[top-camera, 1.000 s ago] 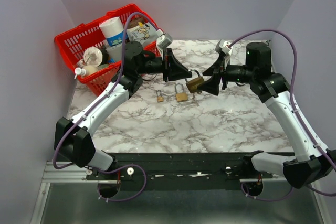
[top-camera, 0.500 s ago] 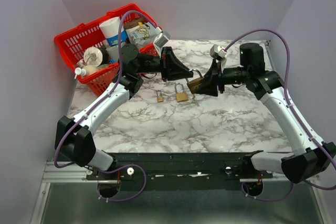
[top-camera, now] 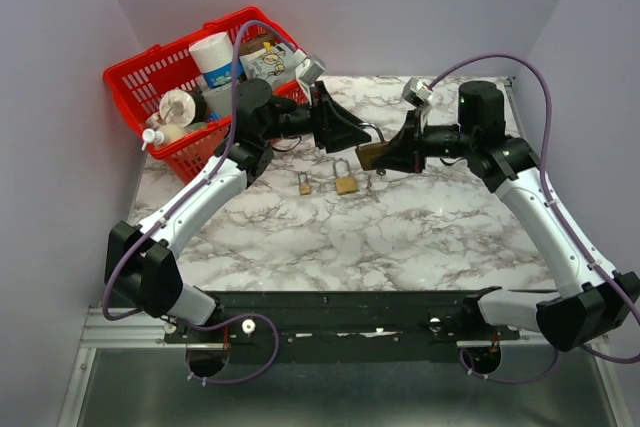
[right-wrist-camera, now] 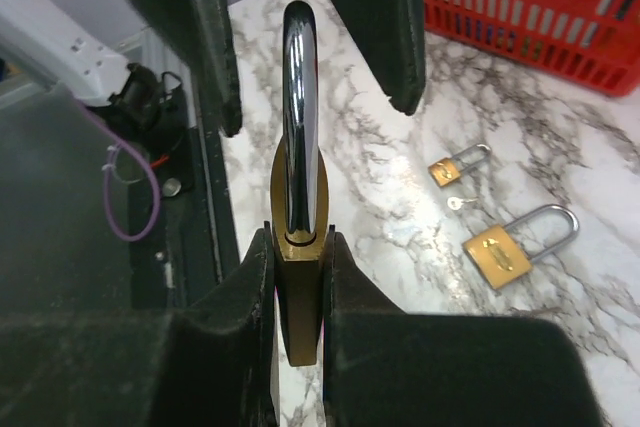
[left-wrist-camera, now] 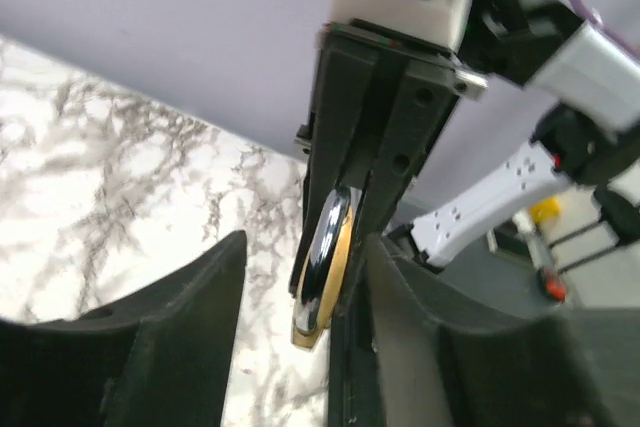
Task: Lock with the key
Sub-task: Lock the lock.
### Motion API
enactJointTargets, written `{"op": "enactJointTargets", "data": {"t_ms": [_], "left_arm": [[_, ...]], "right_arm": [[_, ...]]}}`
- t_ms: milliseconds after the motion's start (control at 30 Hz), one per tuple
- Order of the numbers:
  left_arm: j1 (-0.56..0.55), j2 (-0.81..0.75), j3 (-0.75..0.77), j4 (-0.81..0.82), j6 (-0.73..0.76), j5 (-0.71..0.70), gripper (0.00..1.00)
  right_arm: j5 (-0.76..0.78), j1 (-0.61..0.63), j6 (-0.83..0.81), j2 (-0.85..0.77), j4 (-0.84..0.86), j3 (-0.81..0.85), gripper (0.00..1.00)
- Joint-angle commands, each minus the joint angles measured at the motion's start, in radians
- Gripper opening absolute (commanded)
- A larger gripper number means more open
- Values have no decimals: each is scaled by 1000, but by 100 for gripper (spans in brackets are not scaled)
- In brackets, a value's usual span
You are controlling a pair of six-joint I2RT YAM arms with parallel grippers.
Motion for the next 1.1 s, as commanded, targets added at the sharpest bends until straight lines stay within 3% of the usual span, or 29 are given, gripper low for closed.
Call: {"op": "enactJointTargets", "data": {"t_ms": [0,100,467,700,867,1067], "left_arm": [[-2,-42,2,-159,8,-269,86],[-10,-65,-47,-147,-64,-353,98],[-60,7,15,-187,-144,-572,93],[-109,27,21,-166,-231,-692,99],[-154,85,126,-341,-248,-799,99],[-206,117,161,-363,-257,-858,98]], "right_arm": [[196,1,133,-66,199,-43,1],[258,1,180,-90,261,-85,1],[423,52,160,-61,242,-65,1],[649,129,101,-61,262,-62,1],[755,159,83,-55,267,-57,1],[778,165,85,-59,262,-69,1]]}}
